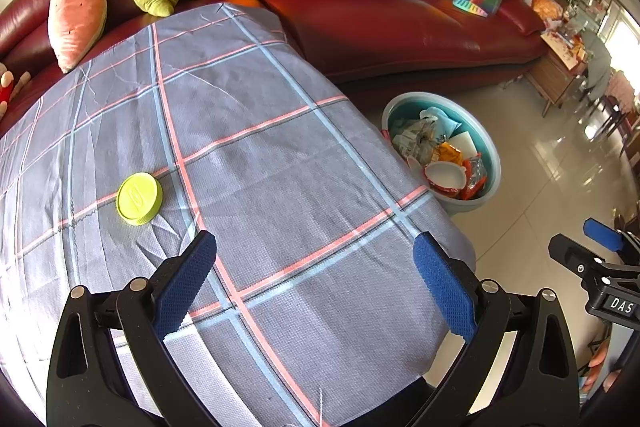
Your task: Collect trash
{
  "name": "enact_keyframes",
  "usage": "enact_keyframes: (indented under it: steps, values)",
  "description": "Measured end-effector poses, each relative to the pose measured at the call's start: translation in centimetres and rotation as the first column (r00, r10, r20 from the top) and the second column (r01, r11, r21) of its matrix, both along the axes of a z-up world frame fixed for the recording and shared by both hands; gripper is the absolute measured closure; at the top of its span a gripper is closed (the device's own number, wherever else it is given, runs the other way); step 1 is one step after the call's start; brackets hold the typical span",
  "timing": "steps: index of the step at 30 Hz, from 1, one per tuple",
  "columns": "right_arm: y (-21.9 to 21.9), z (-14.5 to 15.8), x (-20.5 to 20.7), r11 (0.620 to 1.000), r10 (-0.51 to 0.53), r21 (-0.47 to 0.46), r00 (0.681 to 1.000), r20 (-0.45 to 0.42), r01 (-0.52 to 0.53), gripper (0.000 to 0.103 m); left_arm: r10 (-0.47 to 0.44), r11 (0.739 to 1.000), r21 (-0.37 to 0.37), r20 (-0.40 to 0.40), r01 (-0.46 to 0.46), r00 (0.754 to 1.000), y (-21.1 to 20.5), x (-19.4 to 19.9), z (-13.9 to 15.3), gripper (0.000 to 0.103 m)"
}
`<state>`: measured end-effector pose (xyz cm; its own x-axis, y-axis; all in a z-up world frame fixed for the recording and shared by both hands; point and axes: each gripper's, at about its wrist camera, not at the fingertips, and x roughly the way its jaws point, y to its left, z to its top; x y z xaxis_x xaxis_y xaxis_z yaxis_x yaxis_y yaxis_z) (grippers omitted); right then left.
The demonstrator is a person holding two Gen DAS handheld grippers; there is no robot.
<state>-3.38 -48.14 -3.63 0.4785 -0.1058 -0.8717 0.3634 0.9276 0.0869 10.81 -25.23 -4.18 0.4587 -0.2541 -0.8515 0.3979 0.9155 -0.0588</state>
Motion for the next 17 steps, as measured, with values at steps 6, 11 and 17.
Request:
enact_keyframes:
  steps: [6,11,17]
  values:
    - [-0.1,-0.3,0.2,1.000,0.004,-0.002,1.000,-0.001,-0.004,0.007,0.011,1.000,0.002,-0.011,-0.011,1.000,0.0,0.0,-0.5,0.004]
    - [-0.1,-0.4,0.4,1.000,0.013,-0.021,1.000,0.000,-0.013,0.007,0.023,1.000,0.005,-0.020,-0.023,1.000,0.1,0.2,-0.8,0.004]
    - [-0.2,-0.5,0.6,0.999,0.013,-0.047,1.000,-0.005,-0.013,0.007,0.022,1.000,0.014,-0.030,-0.022,0.999,-0.1,0.2,-1.4,0.004]
